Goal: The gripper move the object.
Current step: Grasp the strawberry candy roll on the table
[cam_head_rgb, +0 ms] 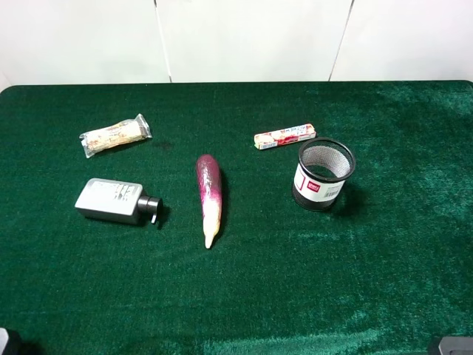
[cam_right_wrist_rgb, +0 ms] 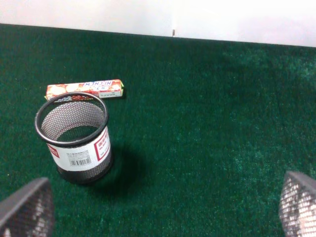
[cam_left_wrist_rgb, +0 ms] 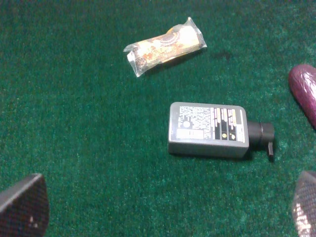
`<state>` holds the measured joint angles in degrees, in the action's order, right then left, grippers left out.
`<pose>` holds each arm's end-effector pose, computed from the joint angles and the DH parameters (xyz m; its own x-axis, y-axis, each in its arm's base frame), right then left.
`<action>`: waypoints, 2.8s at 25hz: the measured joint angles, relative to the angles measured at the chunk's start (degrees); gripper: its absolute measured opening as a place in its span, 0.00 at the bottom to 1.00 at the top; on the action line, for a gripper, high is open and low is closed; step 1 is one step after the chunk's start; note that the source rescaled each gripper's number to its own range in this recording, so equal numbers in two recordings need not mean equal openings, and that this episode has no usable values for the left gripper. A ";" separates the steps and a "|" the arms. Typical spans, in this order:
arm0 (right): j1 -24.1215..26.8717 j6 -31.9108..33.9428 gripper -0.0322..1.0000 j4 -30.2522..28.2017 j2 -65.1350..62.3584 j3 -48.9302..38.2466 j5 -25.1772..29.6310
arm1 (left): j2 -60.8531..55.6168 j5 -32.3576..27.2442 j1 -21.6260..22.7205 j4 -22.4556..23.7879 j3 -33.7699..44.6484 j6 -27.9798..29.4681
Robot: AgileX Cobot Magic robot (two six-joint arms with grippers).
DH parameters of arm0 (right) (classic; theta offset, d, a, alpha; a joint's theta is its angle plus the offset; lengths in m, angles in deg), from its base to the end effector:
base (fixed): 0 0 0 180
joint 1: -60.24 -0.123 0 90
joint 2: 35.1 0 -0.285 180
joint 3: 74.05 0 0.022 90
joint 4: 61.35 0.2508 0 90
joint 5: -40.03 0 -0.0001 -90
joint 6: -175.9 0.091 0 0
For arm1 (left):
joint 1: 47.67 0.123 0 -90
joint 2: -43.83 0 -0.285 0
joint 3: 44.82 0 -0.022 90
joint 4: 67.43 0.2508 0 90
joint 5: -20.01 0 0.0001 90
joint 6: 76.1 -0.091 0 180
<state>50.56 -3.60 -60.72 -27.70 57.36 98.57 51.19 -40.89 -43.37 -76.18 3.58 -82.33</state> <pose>-0.0044 0.0001 0.2804 -0.4117 -0.0556 -0.9096 -0.1706 0.9852 0.0171 -0.0060 -0.0126 0.2787 -0.4412 0.0006 -0.8974 0.0595 0.9978 -0.0285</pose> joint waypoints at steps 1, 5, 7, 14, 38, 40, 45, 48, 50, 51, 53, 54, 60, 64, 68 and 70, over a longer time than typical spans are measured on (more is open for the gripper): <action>0.00 0.00 1.00 0.00 0.00 0.00 0.00 | 0.00 0.00 0.00 0.00 0.00 0.00; 0.00 0.00 1.00 0.00 0.00 0.00 0.00 | 0.00 0.00 0.00 0.00 0.00 0.00; 0.00 0.00 1.00 0.00 0.00 0.00 0.00 | 0.00 0.00 0.00 0.00 0.00 0.00; 0.00 0.00 1.00 0.00 0.00 0.00 0.00 | 0.00 0.00 0.00 0.00 0.00 0.00; 0.00 0.00 1.00 0.00 0.00 0.00 0.00 | 0.00 0.00 0.00 0.00 0.00 0.00; 0.00 0.00 1.00 0.00 0.00 0.00 0.00 | 0.00 0.00 0.00 0.00 0.00 0.00; 0.00 0.00 1.00 0.00 0.00 0.00 0.00 | 0.00 0.00 0.00 0.00 0.00 0.00; 0.00 0.00 1.00 0.00 0.00 0.00 0.00 | 0.00 0.00 0.00 0.00 0.00 0.00; 0.00 0.00 1.00 0.00 0.00 0.00 0.00 | 0.00 0.00 0.00 0.00 0.00 0.00; 0.00 0.00 1.00 0.00 0.00 0.00 0.00 | 0.00 0.00 0.00 0.00 0.00 0.00; 0.00 0.00 1.00 0.00 0.00 0.00 0.00 | 0.00 0.00 0.00 0.00 0.00 0.00; 0.00 0.00 1.00 0.00 0.00 0.00 0.00 | 0.00 0.00 0.00 0.00 0.00 0.00; 0.00 -0.03 1.00 0.00 0.00 0.00 0.00 | 0.00 0.00 0.00 0.00 0.00 0.00; 0.00 -0.51 1.00 0.16 0.00 0.00 0.00 | 0.00 0.00 0.00 0.00 0.00 0.00; 0.00 -1.76 1.00 0.16 1.50 0.19 -0.07 | 0.00 0.00 0.00 0.00 0.00 0.00; 0.00 -2.69 1.00 0.16 4.54 1.45 -0.80 | 0.00 0.00 0.00 0.00 0.00 0.00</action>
<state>50.56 -6.29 -60.56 -23.16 58.82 97.78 51.19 -40.89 -43.37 -76.18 3.58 -82.33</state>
